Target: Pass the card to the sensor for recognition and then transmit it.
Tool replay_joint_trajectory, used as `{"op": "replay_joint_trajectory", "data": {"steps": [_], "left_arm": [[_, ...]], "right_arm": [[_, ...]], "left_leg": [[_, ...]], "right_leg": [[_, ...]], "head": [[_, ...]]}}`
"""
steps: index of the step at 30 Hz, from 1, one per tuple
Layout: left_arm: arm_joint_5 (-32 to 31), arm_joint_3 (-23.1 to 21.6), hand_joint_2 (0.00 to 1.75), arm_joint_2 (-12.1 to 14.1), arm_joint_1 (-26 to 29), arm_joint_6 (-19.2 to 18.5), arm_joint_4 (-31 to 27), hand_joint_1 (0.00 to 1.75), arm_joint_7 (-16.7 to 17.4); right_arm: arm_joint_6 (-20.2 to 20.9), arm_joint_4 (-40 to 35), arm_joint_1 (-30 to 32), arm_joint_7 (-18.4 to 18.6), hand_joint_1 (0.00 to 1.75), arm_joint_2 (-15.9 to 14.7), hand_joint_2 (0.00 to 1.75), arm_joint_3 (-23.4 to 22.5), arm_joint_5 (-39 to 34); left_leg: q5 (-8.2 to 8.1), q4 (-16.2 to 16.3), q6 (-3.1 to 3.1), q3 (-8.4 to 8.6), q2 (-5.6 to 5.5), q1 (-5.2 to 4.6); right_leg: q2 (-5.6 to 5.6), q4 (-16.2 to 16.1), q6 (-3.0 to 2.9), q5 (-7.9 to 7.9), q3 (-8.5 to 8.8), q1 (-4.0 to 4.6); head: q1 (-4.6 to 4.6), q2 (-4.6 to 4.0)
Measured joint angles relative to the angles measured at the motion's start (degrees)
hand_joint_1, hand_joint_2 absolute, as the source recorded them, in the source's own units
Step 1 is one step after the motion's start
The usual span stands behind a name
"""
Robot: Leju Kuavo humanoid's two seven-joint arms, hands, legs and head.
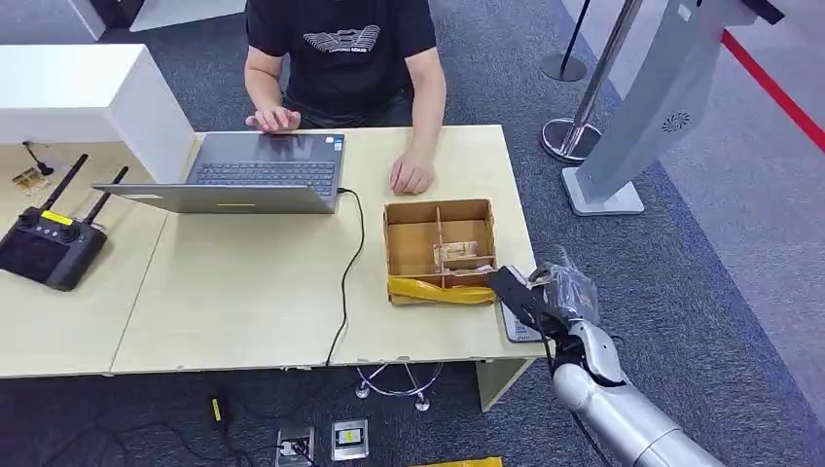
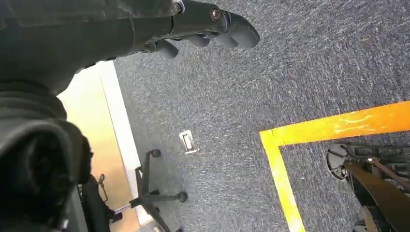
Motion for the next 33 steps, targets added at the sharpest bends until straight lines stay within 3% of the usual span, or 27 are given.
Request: {"op": "replay_joint_trajectory", "data": {"steps": [6, 13, 23, 29, 33], "left_arm": [[0.52, -0.02, 0.00, 0.00, -0.06, 0.00, 0.00, 0.00, -0.02], [-1.51, -0.18, 0.00, -0.02, -1.40, -0.02, -0.20, 0.00, 1.05], [-2.47, -0.63, 0.00, -0.52, -2.66, 0.00, -0.57, 0.00, 1.33], [-3.32, -1.05, 0.00, -1.03, -3.14, 0.00, -0.63, 0.00, 1.88], [-4.52, -1.33, 0.00, -1.36, -3.55, -0.02, -0.63, 0.00, 2.73]], "right_arm": [[0.57, -1.77, -2.88, 3.02, 1.75, -0.70, 1.75, 0.22, 3.02], [9.03, -9.69, -11.99, 9.07, 1.75, -3.48, 1.75, 0.20, 9.27], [12.44, -15.54, -18.28, 9.35, 1.75, -3.52, 1.75, 1.31, 11.50], [12.74, -14.71, -20.70, 6.05, 1.75, 0.46, 1.75, 3.45, 11.23], [10.84, -11.30, -20.96, 3.28, 1.75, 4.85, 1.75, 5.03, 10.60]], "left_leg": [[0.01, 0.00, 0.00, 0.03, 0.01, -0.01], [0.03, 0.02, -0.01, 0.04, 0.04, -0.01], [0.01, 0.02, -0.01, -0.01, 0.07, 0.03], [0.02, 0.01, -0.02, -0.02, 0.05, 0.09], [0.02, 0.01, -0.03, -0.02, 0.04, 0.14]], "right_leg": [[0.02, 0.00, 0.00, 0.02, 0.00, -0.01], [0.05, 0.02, -0.03, 0.06, -0.01, -0.01], [0.06, 0.02, -0.04, 0.05, -0.02, 0.03], [0.04, 0.04, -0.05, 0.05, -0.02, 0.07], [0.02, 0.05, -0.05, 0.04, -0.02, 0.13]], "head": [[0.02, 0.00], [0.00, 0.00], [0.00, 0.00], [0.02, 0.00], [0.02, 0.00]]}}
